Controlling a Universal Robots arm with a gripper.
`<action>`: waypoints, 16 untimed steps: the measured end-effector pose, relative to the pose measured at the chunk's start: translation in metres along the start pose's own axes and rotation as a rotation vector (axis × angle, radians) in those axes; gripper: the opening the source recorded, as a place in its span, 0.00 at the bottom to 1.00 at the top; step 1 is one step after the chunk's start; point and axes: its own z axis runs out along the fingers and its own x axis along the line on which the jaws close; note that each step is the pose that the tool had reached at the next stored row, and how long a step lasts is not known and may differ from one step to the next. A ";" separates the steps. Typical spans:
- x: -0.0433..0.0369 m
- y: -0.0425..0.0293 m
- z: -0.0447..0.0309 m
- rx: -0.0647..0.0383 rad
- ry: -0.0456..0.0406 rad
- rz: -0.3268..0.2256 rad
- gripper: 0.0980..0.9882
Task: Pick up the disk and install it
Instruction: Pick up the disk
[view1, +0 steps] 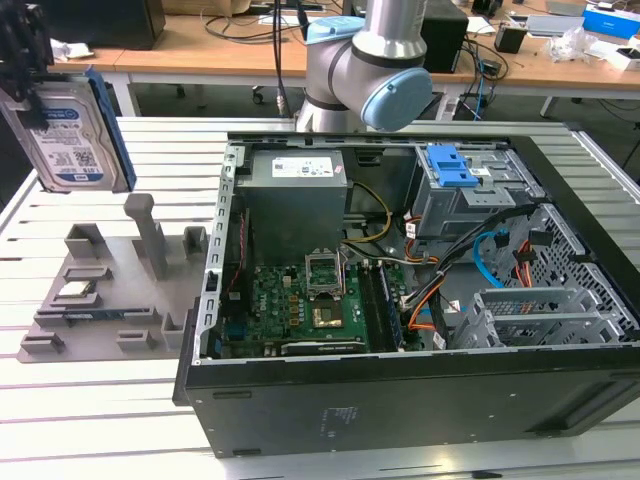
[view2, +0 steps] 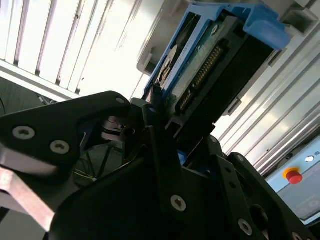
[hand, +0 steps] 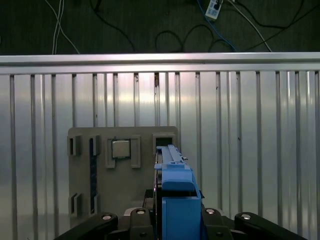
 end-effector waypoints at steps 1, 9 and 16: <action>0.0000 0.0000 -0.0010 0.000 0.0000 0.000 0.30; -0.0001 -0.0002 -0.0113 0.000 0.0000 0.000 0.30; -0.0001 -0.0002 -0.0226 0.000 0.0000 0.000 0.30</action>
